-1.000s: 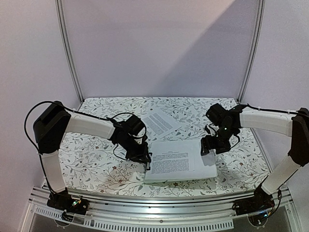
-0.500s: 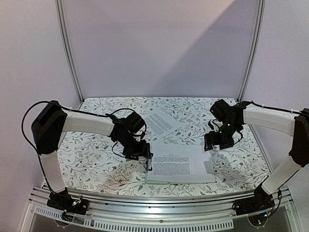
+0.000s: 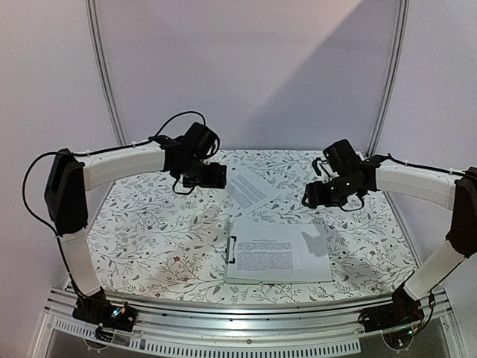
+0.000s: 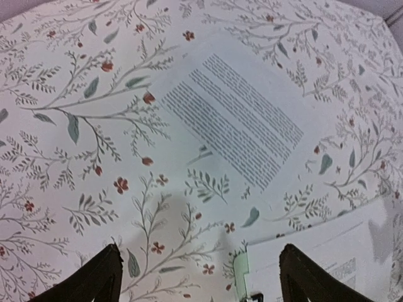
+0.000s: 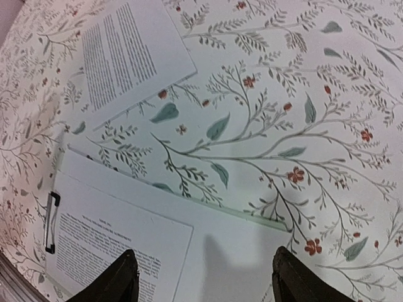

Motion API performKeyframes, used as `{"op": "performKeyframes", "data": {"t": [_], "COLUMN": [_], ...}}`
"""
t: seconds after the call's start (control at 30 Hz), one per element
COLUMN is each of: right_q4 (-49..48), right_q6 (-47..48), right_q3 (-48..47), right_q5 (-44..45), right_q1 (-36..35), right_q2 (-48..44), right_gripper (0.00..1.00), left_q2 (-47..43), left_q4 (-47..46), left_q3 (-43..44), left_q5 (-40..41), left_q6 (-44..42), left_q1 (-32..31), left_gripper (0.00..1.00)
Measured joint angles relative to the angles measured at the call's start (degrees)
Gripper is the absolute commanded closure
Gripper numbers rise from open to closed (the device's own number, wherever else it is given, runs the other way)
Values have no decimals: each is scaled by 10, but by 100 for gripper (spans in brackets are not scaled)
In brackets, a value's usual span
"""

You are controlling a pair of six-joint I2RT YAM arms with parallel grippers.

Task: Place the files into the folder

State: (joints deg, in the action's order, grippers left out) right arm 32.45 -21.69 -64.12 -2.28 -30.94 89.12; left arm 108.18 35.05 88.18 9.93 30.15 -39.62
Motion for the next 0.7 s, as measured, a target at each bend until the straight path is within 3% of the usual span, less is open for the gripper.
{"op": "performKeyframes", "data": {"t": [0.23,0.47,0.7], "right_q4": [-140,-210,-264], "right_q6": [-7,-23,-46], "right_q3": [14,-16,-57], "right_q5": [-25,-37,-52], "right_q1": [0,0,0], "right_q2": [32,132,220], "right_gripper": [25,24,24], "left_q2": [88,203,292], "left_q4": [-68,-127,-130], "left_q3": [79,130,218], "left_q5": [-21,-91,-106], "left_q6": [-18,-16,-15], "left_q1": [65,114,134], "left_gripper": [9,8,13]}}
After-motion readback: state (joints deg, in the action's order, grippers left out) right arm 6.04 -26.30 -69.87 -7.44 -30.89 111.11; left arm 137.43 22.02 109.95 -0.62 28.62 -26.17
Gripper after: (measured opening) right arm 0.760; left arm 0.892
